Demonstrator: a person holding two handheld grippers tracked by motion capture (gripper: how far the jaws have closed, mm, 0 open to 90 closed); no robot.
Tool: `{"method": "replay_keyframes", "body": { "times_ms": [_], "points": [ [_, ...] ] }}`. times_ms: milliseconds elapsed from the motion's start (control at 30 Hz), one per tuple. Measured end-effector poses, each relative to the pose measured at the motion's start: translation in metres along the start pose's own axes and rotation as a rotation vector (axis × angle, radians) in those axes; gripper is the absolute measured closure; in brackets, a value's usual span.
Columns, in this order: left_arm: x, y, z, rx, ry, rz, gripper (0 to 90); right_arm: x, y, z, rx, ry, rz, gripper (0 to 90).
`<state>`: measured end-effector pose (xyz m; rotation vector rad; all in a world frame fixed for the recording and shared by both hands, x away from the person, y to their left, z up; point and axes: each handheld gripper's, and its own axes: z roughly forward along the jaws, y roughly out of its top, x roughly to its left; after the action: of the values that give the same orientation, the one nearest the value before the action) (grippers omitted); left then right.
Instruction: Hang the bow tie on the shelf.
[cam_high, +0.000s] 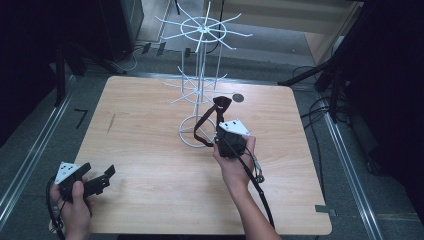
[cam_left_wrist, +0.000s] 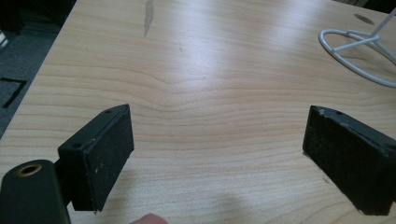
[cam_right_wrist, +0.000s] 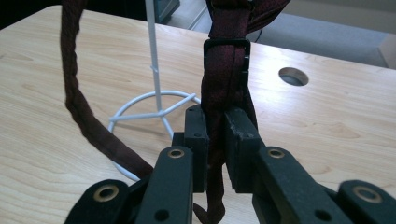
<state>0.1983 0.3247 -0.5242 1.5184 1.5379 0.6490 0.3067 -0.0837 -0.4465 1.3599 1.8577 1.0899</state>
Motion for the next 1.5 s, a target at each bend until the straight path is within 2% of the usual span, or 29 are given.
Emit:
{"method": "replay_keyframes", "body": {
  "times_ms": [100,367,433,600,700,933,1100,1267,1433,1500],
  "points": [
    [0.0,0.0,0.0,0.0,0.0,-0.001,9.4,0.0,-0.001,0.002,0.004,0.029,0.014,79.0],
    [0.001,0.0,0.0,0.0,-0.002,-0.002,9.4,-0.002,-0.001,0.005,0.013,0.055,0.039,78.3],
    [0.001,0.0,0.0,0.001,-0.002,-0.002,9.4,-0.003,-0.001,0.007,0.028,0.064,0.044,81.8],
    [0.001,0.0,0.0,0.001,-0.001,-0.002,9.4,-0.002,-0.004,0.011,0.065,0.057,0.044,83.7],
    [0.001,0.0,0.0,0.002,-0.001,-0.003,9.4,-0.004,-0.006,0.018,0.102,0.048,0.07,83.7],
    [0.001,0.0,0.0,-0.001,-0.002,-0.006,9.4,-0.007,-0.009,0.024,0.119,0.064,0.088,81.7],
    [0.001,0.0,0.0,0.0,-0.003,-0.006,9.4,-0.007,-0.009,0.026,0.112,0.104,0.104,72.8],
    [0.001,0.0,0.0,-0.002,-0.002,-0.007,9.4,-0.008,-0.011,0.025,0.106,0.129,0.104,69.3],
    [0.001,0.0,0.0,-0.001,-0.003,-0.005,9.4,-0.011,-0.013,0.022,0.083,0.149,0.088,65.1],
    [0.001,0.0,0.0,-0.001,-0.003,-0.005,9.4,-0.012,-0.013,0.02,0.071,0.162,0.078,60.7]
  ]
}}
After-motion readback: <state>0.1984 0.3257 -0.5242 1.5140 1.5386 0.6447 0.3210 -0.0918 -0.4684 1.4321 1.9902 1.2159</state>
